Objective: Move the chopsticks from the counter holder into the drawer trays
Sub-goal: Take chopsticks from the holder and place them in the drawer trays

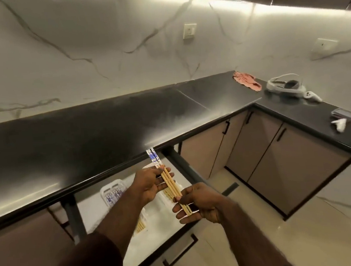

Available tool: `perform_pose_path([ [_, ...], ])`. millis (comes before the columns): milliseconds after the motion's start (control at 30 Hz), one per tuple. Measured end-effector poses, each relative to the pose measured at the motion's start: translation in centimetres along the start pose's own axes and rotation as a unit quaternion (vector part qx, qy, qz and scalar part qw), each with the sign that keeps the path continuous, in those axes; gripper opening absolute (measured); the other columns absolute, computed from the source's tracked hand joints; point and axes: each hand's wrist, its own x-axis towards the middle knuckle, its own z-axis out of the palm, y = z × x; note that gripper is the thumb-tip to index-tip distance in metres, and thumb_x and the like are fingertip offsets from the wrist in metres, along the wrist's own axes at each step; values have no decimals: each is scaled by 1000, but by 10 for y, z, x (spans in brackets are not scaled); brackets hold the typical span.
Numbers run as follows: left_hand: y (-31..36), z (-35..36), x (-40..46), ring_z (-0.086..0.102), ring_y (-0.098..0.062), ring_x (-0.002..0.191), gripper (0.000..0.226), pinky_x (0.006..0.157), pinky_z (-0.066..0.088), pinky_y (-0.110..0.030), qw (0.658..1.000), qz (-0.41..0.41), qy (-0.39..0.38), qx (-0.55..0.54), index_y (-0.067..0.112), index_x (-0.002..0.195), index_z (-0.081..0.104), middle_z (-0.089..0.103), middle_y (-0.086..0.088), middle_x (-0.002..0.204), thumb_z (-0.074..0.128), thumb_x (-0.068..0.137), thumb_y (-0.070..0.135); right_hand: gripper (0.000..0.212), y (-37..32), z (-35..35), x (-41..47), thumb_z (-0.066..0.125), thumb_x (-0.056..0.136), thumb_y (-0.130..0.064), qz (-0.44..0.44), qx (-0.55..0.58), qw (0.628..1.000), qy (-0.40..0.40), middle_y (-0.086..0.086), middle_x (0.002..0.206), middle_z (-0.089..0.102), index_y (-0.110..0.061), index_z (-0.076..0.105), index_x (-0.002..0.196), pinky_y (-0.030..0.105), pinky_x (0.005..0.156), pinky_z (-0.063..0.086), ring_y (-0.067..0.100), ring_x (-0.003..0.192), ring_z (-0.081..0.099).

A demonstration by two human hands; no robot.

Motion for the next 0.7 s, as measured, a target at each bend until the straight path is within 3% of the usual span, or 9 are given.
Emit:
perform_pose_path([
  [167,-24,11,50,69,-31,87,35,58,60,-39,999,-41,20,-29,-5,131,49,68,-22,100,50,99,8,22,-5,-33,36,59,96,-5,27,-40,999,17,16,84,75,4,65,115,35,65,63,21,66,72],
  [333,-36,13,112,68,-35,88,31,89,52,-50,993,-100,56,-28,-5,125,53,69,-21,98,51,99,12,27,-25,-59,93,63,95,-7,64,-81,994,18,16,85,75,7,63,118,32,64,63,21,68,73],
  [400,-42,11,132,68,-35,86,28,93,51,-50,990,-120,74,-18,-7,119,57,70,-21,96,52,99,12,31,-28,-65,119,63,94,-7,92,-100,991,13,18,90,75,7,61,121,34,67,63,22,70,74],
  [533,-51,7,159,68,-35,87,22,92,54,-49,984,-134,117,-8,-10,110,62,70,-24,90,53,97,6,31,-22,-75,167,63,93,-5,116,-135,984,7,22,99,75,7,60,122,42,78,62,26,78,75],
  [700,-63,0,181,69,-39,95,21,70,59,-43,975,-152,164,12,-6,112,63,69,-27,105,50,96,-1,33,-8,-77,208,61,95,-8,136,-169,976,16,17,94,73,6,57,125,40,78,62,25,82,74],
])
